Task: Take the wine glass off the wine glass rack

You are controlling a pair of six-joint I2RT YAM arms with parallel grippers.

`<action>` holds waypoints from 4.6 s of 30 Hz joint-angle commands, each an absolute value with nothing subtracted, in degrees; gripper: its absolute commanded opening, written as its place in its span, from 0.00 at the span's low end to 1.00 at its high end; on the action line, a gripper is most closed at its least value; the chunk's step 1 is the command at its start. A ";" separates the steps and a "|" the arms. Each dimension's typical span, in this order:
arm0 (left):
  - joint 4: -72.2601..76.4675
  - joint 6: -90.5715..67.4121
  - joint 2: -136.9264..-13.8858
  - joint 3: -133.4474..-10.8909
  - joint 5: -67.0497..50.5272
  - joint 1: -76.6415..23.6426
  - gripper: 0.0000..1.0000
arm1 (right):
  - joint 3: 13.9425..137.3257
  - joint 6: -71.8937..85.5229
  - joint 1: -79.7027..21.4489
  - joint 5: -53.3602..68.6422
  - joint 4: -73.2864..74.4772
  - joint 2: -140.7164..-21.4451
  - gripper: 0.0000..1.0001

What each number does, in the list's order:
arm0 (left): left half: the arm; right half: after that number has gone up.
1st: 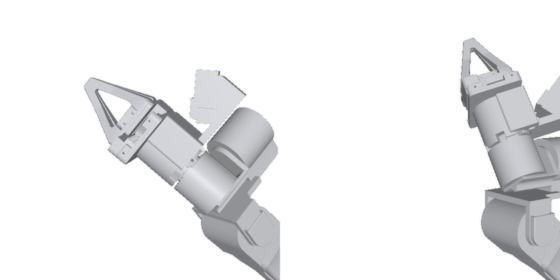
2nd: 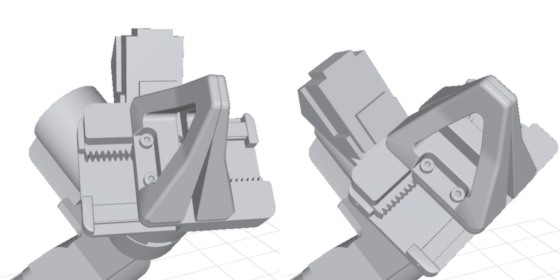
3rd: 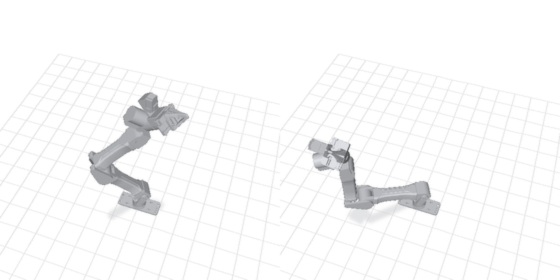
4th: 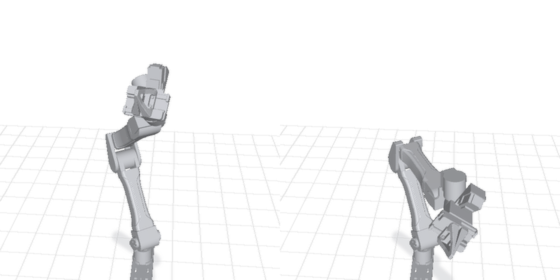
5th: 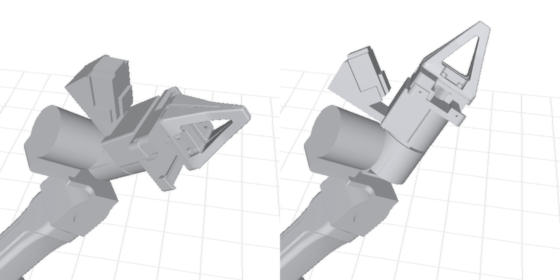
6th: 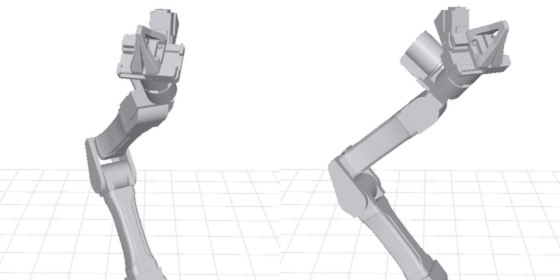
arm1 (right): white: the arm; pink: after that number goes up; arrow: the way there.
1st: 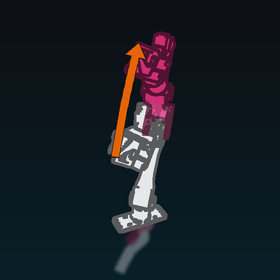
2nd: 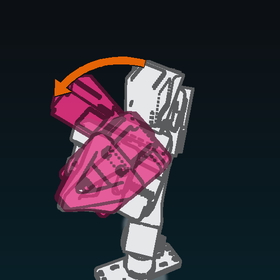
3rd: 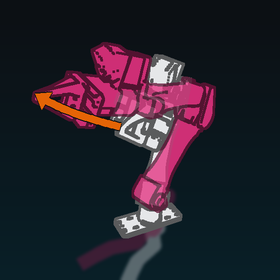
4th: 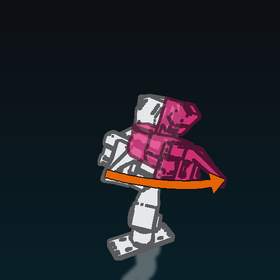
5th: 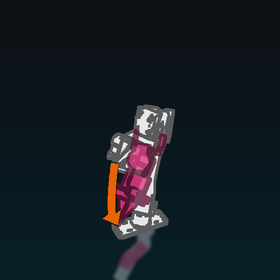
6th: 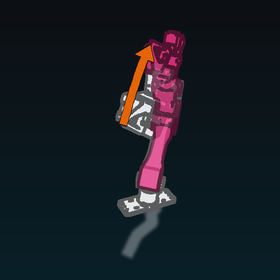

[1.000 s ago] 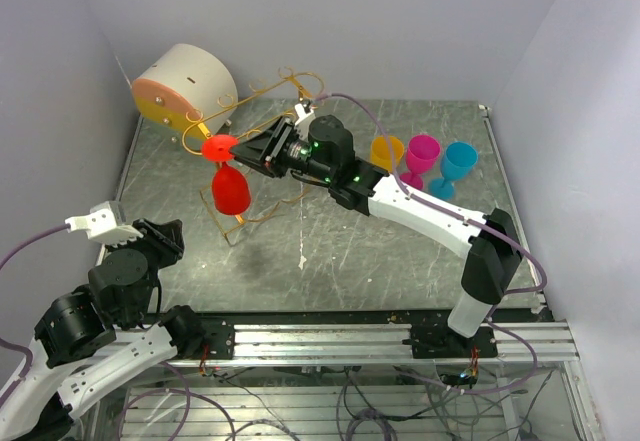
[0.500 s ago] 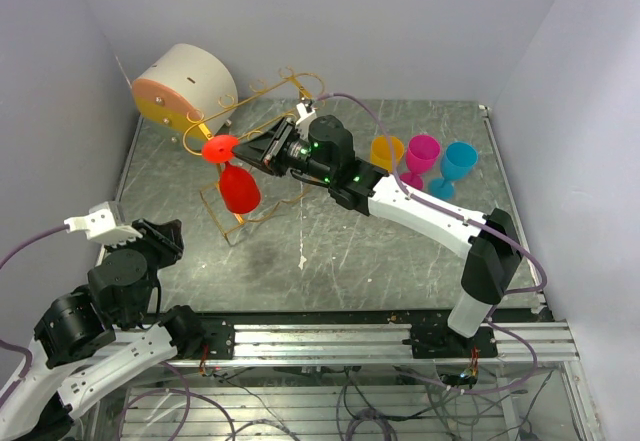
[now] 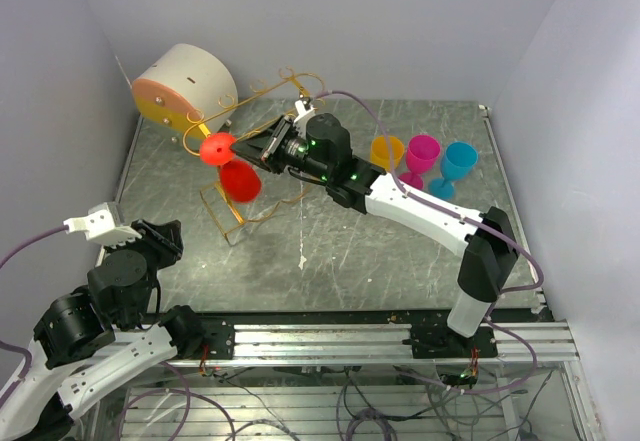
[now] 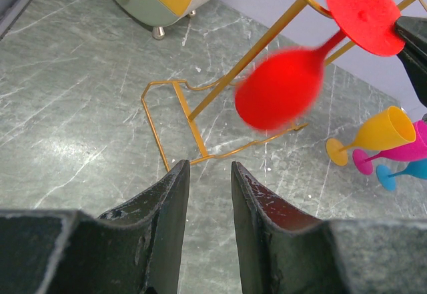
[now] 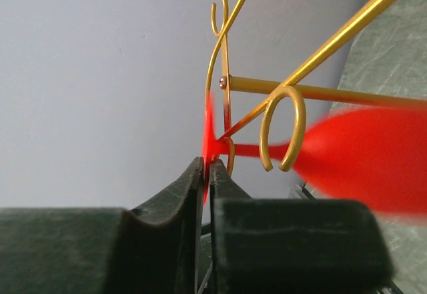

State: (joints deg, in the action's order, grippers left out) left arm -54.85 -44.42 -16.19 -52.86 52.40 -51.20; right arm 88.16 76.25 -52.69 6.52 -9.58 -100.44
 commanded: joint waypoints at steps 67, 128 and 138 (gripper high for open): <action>-44.10 -57.67 -53.07 -84.03 10.79 -51.41 0.72 | 81.89 -2.94 -51.19 -19.47 40.14 -64.40 0.00; -8.08 -85.94 -48.81 -54.16 1.57 -48.98 0.07 | 73.04 -14.12 -90.67 -53.37 26.89 -60.44 0.28; -18.01 -81.69 -36.36 -49.90 14.01 -49.00 0.07 | 76.21 -1.85 -90.84 -52.10 39.32 -56.79 0.32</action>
State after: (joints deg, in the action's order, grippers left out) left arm -13.56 -84.88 -41.01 -50.22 6.33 -49.21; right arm 74.83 -7.99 -90.67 -51.44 34.35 -58.30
